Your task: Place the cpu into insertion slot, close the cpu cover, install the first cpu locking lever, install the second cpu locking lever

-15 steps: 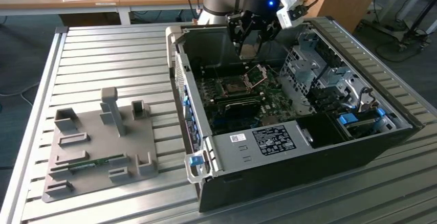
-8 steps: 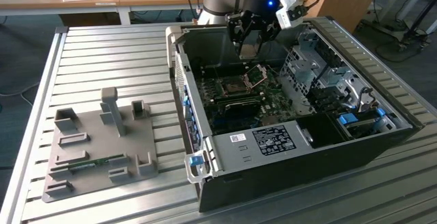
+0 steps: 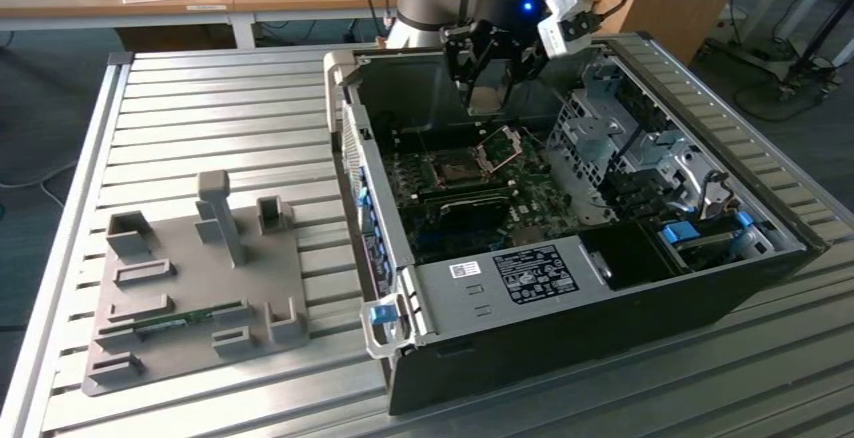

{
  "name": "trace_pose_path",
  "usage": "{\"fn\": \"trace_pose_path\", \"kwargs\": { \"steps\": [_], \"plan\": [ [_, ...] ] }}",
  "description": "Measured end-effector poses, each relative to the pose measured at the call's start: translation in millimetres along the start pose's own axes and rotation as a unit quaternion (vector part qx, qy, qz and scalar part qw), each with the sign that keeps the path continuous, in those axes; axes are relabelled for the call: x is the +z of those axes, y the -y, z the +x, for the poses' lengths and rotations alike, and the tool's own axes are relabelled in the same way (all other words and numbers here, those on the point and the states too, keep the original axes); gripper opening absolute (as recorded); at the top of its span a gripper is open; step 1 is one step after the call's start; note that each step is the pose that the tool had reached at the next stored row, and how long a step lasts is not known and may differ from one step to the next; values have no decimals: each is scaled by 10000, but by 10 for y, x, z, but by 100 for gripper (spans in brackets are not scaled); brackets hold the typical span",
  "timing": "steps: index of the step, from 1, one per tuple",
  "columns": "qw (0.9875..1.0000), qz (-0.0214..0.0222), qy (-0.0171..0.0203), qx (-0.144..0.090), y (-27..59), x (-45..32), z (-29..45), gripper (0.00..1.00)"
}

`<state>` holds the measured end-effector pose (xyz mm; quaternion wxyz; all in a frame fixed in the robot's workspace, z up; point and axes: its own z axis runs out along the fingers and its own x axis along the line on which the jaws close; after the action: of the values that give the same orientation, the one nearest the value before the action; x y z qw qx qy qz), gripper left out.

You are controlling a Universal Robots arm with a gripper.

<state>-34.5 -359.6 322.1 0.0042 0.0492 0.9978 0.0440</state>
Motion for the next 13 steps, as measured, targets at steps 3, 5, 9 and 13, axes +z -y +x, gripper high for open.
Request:
{"fn": "trace_pose_path", "kwargs": {
  "steps": [3,5,9,13],
  "plan": [
    [10000,0,1,1,0,0,0,54],
    [10000,0,2,12,0,0,0,54],
    [9999,1,14,156,0,0,0,54],
    [9999,1,15,164,0,0,0,54]
  ]
}}
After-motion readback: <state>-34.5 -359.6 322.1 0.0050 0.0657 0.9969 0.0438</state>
